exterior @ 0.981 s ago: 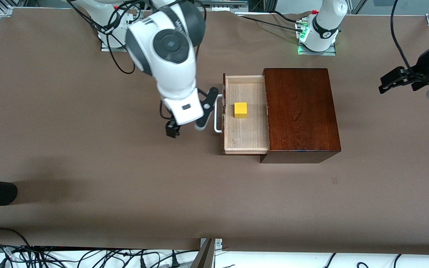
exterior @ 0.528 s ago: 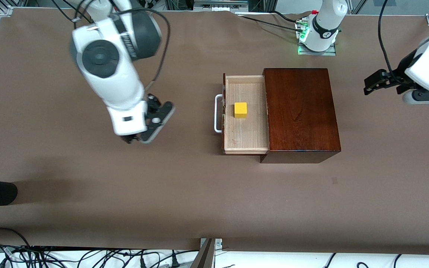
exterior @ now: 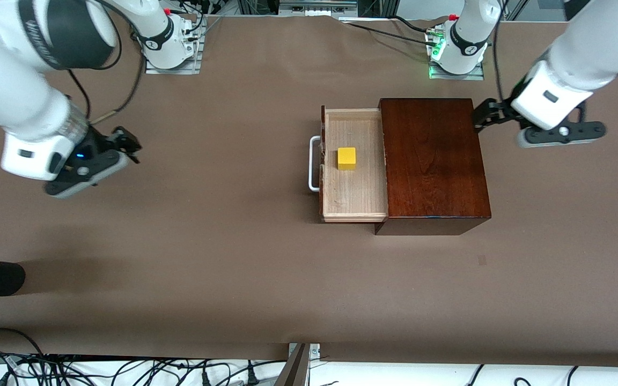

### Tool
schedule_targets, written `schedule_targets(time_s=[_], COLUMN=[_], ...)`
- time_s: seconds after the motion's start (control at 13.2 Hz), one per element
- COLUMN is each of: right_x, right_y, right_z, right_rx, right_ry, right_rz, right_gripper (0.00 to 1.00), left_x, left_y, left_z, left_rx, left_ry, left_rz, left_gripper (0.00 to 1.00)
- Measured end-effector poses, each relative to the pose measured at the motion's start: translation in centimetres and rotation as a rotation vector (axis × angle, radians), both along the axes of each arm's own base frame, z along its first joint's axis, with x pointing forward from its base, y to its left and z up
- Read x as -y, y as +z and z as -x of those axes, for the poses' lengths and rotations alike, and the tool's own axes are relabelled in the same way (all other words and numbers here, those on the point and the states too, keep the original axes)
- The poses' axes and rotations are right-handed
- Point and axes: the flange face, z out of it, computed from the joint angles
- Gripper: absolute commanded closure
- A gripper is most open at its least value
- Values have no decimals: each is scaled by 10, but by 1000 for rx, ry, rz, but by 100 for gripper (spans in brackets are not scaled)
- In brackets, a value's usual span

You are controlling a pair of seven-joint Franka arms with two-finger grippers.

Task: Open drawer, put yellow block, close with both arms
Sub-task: 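Raise the right gripper away while the left gripper reaches the drawer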

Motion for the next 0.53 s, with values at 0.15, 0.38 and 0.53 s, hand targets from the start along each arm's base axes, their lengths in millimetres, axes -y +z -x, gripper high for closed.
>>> schedule_targets(time_s=[0.15,0.38,0.53], right_x=[33,74,107], right_y=[8,16,16], right_z=[8,19,26], right_rx=[6,16,14], right_ry=[-87,-217,-301], right_rz=[-5,-11,-12], right_gripper=[0,0,0], left_x=[29,94,131], left_y=[-10,-22,-33], left_z=[1,5,10], left_rx=[-24,-44,-41], left_ry=[45,113,126], left_rz=[17,8,7], left_gripper=[0,0,0])
